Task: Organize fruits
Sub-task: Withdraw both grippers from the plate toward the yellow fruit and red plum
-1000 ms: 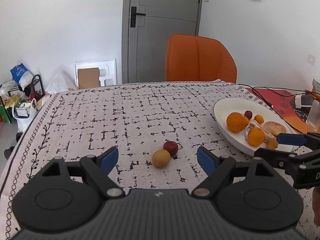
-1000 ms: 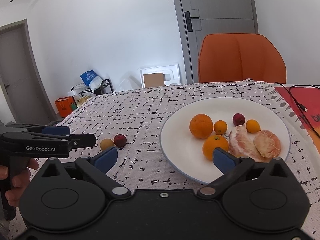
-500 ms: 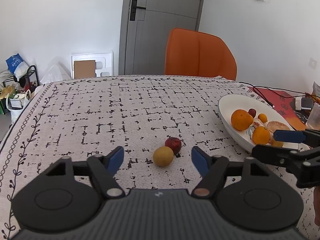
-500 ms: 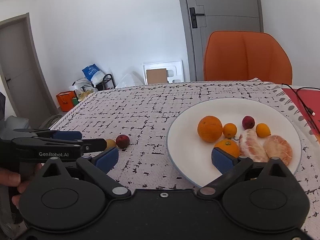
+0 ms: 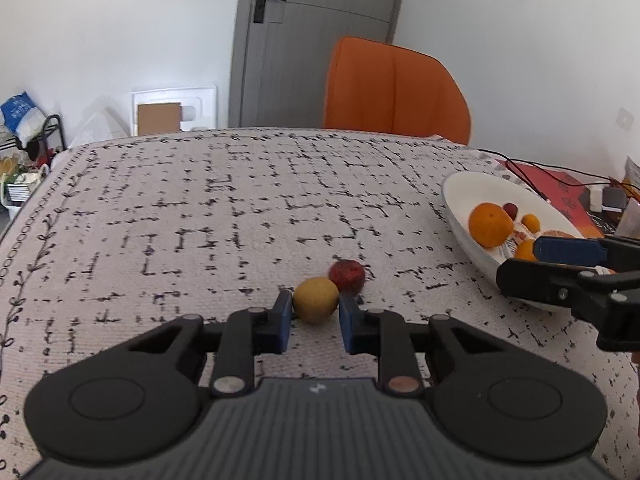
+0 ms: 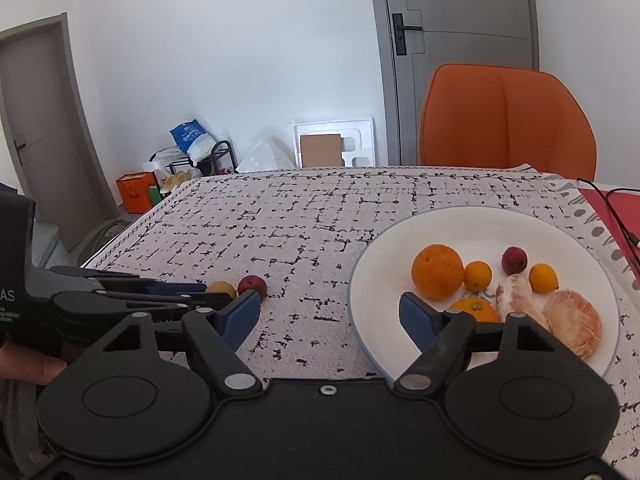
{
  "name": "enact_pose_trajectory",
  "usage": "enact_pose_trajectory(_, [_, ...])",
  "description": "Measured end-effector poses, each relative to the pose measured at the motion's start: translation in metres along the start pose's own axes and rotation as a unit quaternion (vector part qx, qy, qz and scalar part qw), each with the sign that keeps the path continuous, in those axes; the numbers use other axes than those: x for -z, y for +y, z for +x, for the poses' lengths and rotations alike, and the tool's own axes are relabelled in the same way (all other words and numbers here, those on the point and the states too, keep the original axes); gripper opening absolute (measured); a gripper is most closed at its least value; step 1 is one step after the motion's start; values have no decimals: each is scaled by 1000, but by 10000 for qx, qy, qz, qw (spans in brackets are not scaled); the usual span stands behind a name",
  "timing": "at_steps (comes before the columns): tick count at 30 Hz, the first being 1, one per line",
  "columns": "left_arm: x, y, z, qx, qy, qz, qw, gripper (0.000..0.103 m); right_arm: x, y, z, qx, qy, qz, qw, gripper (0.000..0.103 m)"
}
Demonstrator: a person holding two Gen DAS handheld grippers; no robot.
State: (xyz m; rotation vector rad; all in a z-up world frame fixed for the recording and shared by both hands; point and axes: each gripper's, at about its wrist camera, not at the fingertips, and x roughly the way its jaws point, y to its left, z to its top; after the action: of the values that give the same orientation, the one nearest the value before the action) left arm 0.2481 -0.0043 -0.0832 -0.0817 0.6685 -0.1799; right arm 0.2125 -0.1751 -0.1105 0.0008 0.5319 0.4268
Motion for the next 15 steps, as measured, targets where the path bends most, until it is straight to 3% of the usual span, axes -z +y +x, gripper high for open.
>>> enact_pose_trajectory(15, [0, 28, -36, -326, -303, -169, 9989, 24, -10, 34, 22, -411, 97, -407, 9983, 63])
